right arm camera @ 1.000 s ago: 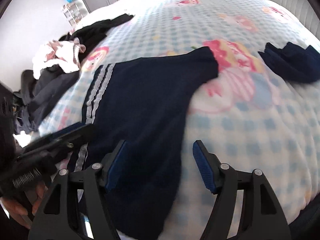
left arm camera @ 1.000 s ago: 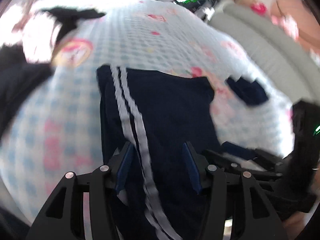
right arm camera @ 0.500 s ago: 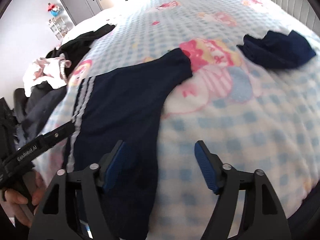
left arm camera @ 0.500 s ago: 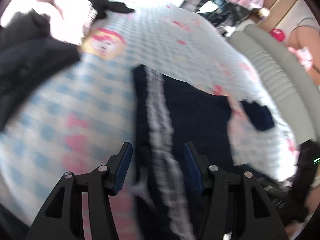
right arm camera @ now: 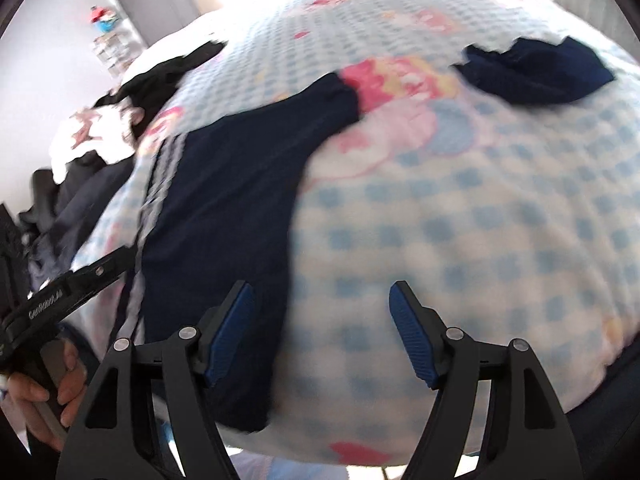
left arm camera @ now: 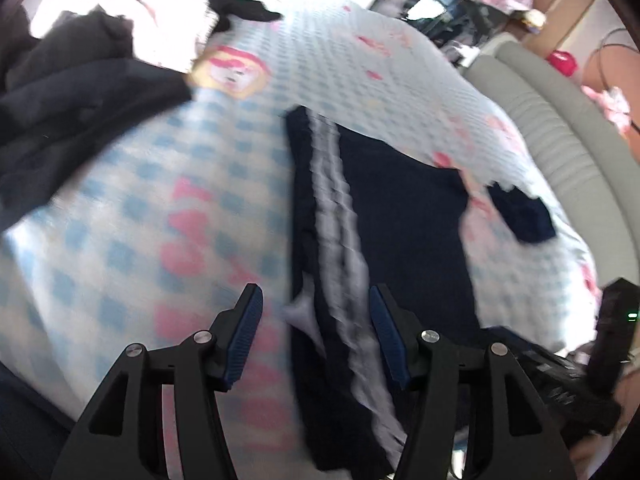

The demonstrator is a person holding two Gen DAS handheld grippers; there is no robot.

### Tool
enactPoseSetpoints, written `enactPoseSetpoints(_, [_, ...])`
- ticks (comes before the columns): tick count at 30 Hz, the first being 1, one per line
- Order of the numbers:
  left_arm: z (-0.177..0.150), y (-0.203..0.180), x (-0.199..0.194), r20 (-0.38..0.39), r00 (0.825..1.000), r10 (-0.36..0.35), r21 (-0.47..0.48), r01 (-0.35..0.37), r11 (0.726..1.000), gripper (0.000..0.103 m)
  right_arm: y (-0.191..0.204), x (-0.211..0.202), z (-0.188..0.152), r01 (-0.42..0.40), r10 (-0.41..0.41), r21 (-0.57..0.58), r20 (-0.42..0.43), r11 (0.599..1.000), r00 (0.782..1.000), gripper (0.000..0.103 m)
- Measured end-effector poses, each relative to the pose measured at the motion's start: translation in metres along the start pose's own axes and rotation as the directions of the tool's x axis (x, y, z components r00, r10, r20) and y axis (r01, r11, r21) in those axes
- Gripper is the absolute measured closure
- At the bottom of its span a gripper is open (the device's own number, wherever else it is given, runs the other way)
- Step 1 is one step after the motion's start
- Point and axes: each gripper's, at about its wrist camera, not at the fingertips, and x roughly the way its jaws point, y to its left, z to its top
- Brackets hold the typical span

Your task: Fold clothes

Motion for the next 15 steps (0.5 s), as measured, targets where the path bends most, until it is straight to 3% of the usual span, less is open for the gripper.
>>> enactPoseSetpoints(4, [-0.010, -0.001, -0.009, -0.004, 1.000, -0.020, 0.000, 0.020, 1.000, 0.045, 0.016, 0.001, -0.010, 0.066, -0.067, -0.121, -0.010, 0.991, 0.998, 0.031])
enactPoseSetpoints(7, [-0.018, 0.007, -0.019, 0.008, 1.000, -0.028, -0.033, 0.028, 0.999, 0.045, 0.010, -0.004, -0.011, 0.100, -0.101, -0.099, -0.008, 0.990, 0.995, 0.031])
enactPoseSetpoints(11, [-0.027, 0.016, -0.033, 0.023, 0.999, -0.039, -0.070, 0.040, 0.997, 0.045, 0.010, -0.008, -0.020, -0.008, 0.008, -0.056, -0.015, 0.998, 1.000, 0.031])
enactPoseSetpoints(13, [-0.035, 0.002, -0.030, -0.005, 0.998, -0.066, -0.010, 0.066, 0.998, 0.045, 0.016, -0.006, -0.023, -0.048, 0.047, -0.067, -0.020, 0.997, 0.999, 0.031])
enactPoseSetpoints(15, [-0.039, -0.007, -0.018, -0.034, 0.999, -0.004, 0.030, 0.005, 1.000, 0.045, 0.024, -0.003, -0.025, -0.046, 0.044, -0.098, -0.027, 0.994, 0.999, 0.031])
